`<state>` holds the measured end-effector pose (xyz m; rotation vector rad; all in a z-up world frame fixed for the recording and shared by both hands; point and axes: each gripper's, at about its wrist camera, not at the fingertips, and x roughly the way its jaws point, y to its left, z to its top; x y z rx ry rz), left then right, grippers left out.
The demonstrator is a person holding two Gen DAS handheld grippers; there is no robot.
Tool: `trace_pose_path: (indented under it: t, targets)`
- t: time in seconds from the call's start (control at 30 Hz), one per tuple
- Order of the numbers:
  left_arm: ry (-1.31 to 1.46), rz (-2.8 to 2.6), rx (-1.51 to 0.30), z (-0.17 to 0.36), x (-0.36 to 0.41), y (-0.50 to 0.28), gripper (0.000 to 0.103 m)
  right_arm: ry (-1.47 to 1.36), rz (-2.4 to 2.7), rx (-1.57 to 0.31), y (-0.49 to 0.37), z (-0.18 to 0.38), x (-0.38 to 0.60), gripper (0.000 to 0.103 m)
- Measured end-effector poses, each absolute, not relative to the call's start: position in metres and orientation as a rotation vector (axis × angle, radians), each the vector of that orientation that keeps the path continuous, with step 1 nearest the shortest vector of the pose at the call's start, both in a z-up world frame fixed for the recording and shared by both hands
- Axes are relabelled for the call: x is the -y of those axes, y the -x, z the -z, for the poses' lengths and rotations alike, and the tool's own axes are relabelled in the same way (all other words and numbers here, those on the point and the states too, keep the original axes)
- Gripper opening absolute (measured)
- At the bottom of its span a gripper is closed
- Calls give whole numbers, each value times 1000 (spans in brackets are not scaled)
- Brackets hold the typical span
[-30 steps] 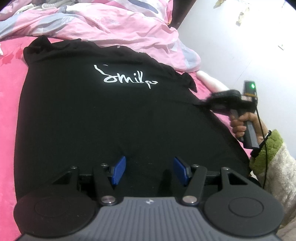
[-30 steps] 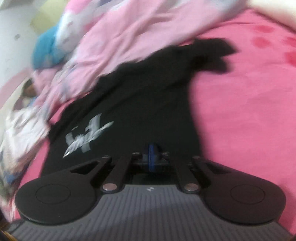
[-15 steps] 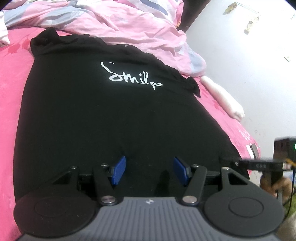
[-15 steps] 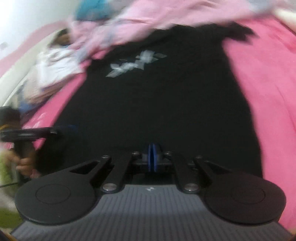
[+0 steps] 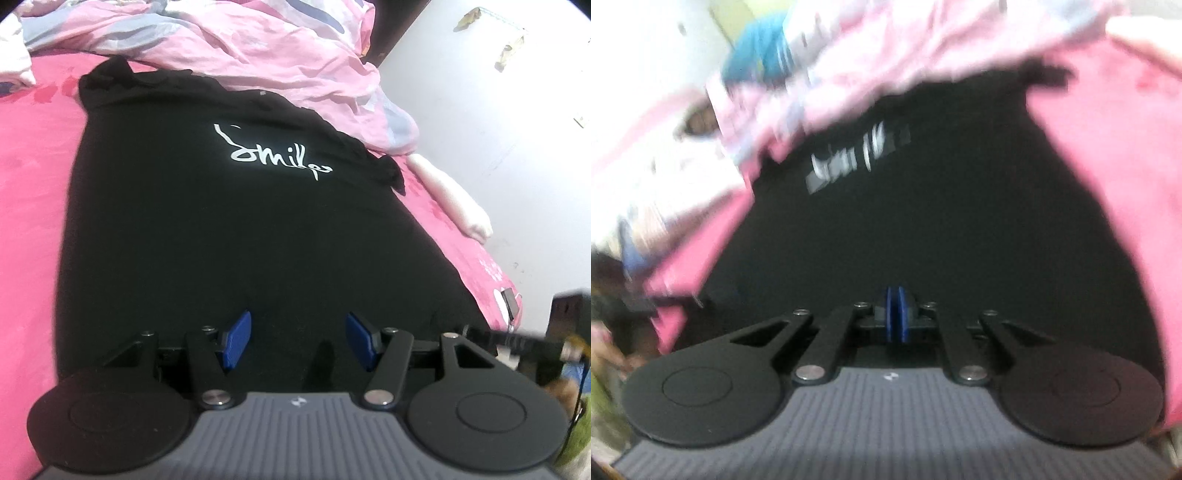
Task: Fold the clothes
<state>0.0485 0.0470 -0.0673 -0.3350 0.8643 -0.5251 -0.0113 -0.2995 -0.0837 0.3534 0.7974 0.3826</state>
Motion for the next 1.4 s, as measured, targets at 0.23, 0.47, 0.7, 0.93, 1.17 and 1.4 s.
trace_pose_path:
  t: [0.23,0.47,0.7,0.93,1.17,1.4]
  targets:
    - [310,516,-849,66,-71,-21,59,-356,-451,-849,75,74,303,6]
    - [273,461,-837,62,-84,9,59,-328,-479,-780,32,81,270,6]
    - [235,444,-825,61,-95,31,59,-305,-663,-821,77,87,246,6]
    - [237,416,-817,58,-103,44,58,-357,-599,-689,51,87,246,7]
    - [234,412,-809,57,-113,53,59,-179,-933,-781,77,88,191,6]
    - [260,388,-810,58,-127,56,59,-387,-775,-645,-6,71,193,7]
